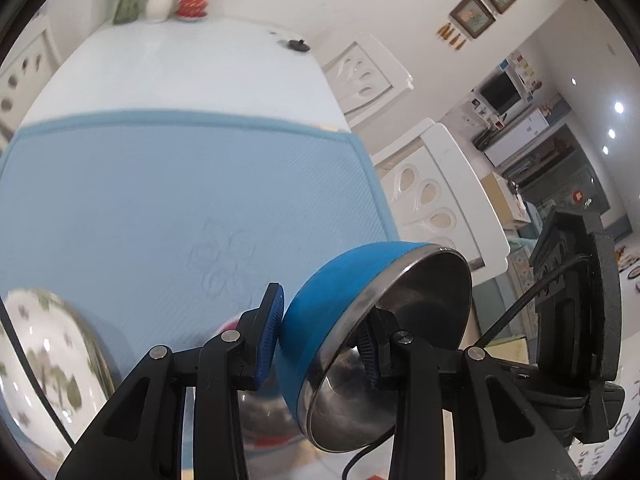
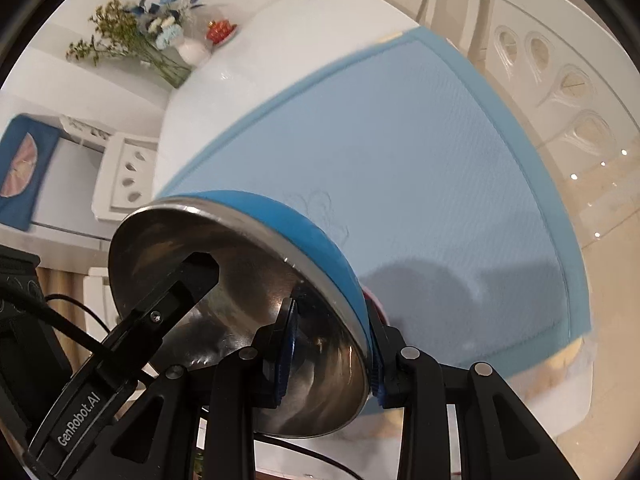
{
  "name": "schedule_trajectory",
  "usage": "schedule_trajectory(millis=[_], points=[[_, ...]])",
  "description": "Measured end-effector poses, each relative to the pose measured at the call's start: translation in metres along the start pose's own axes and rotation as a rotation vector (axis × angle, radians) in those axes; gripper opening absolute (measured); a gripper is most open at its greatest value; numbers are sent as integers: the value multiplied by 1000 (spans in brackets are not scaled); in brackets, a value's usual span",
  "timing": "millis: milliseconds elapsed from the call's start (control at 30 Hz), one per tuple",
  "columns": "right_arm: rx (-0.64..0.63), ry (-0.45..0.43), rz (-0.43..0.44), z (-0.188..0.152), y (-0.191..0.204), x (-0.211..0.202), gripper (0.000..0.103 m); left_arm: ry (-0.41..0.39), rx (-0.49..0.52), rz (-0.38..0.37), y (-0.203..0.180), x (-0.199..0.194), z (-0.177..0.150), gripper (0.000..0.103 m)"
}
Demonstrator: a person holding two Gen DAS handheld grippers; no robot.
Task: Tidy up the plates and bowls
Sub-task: 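Lift the blue steel bowl, carry it over the bowl stack and lower it in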
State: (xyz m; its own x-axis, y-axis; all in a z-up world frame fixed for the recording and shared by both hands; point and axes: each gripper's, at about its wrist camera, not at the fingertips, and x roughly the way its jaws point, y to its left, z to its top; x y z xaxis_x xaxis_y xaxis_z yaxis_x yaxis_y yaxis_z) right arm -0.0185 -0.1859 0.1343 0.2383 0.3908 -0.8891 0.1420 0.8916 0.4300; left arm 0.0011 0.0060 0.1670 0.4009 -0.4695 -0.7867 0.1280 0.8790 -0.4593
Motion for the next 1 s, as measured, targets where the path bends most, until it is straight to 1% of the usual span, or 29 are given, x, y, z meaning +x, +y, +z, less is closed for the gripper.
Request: schedule_trajectory(millis=[100, 233, 467, 567, 800, 1000], points=[[23, 29, -9, -11, 0, 9, 31, 26, -16, 0, 9, 2, -15, 31], [29, 45, -37, -22, 1, 17, 31, 49, -35, -2, 18, 5, -31, 31], [48, 81, -37, -32, -1, 30, 31, 68, -15, 21, 20, 10, -45, 31], [36, 95, -57, -34, -3, 37, 31, 84, -21, 31, 24, 16, -52, 31], [24, 128, -57, -38, -8, 56, 31, 96, 1, 91, 32, 25, -64, 31], [29, 146, -43, -38, -10, 67, 31, 110, 45, 149, 34, 32, -63, 31]])
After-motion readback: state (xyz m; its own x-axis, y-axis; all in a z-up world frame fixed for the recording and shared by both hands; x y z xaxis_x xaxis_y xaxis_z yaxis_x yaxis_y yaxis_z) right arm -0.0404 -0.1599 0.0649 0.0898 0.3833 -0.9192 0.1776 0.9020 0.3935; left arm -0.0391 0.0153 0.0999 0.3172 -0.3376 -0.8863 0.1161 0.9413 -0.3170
